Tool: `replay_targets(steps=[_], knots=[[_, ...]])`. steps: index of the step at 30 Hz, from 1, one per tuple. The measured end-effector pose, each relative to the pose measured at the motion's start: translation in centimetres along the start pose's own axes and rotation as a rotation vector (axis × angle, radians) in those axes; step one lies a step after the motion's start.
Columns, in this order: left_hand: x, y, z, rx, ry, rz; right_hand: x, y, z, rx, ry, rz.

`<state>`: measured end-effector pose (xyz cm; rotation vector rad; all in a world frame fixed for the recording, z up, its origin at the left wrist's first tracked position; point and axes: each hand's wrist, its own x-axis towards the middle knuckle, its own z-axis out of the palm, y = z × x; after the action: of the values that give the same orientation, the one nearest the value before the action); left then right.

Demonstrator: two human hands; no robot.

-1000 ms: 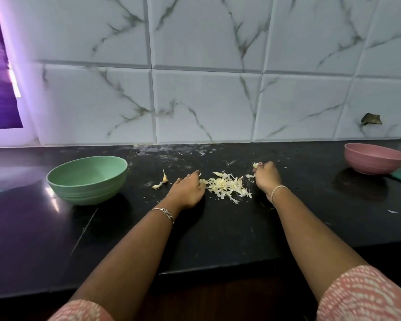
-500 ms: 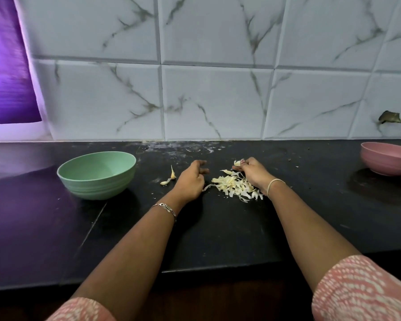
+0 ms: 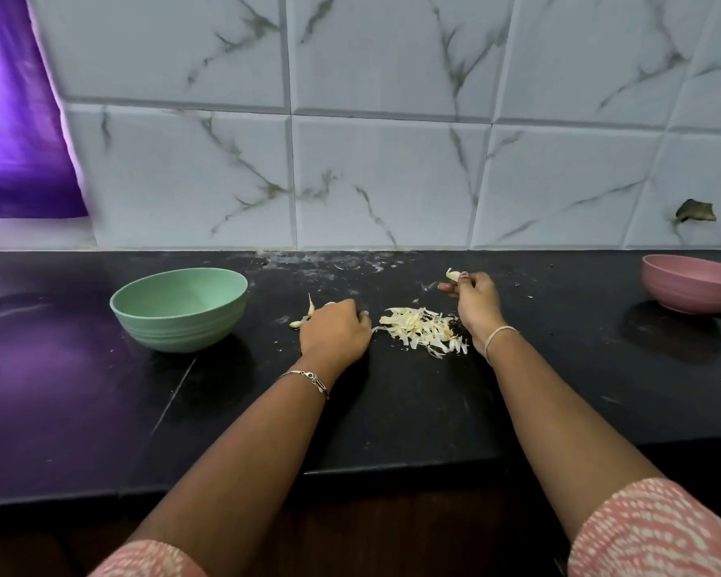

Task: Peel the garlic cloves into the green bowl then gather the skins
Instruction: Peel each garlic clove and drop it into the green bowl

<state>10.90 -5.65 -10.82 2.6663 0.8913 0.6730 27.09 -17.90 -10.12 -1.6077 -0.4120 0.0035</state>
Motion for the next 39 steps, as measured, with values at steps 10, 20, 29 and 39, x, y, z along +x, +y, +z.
replay_targets(steps=[10, 20, 29, 39], knots=[[0.1, 0.2, 0.1, -0.815, -0.090, 0.090, -4.3, -2.8, 0.2, 0.293, -0.273, -0.077], [-0.8, -2.3, -3.0, -1.163, 0.067, 0.076, -7.1, -4.4, 3.3, 0.331, -0.637, 0.002], [-1.5, -7.3, -6.4, -0.904, -0.051, 0.128, -9.2, -6.1, 6.9, 0.197, -0.776, 0.047], [-2.4, -9.4, -4.4, -0.422, 0.056, 0.117, -8.6, -8.9, 7.1, -0.432, -1.018, -0.019]])
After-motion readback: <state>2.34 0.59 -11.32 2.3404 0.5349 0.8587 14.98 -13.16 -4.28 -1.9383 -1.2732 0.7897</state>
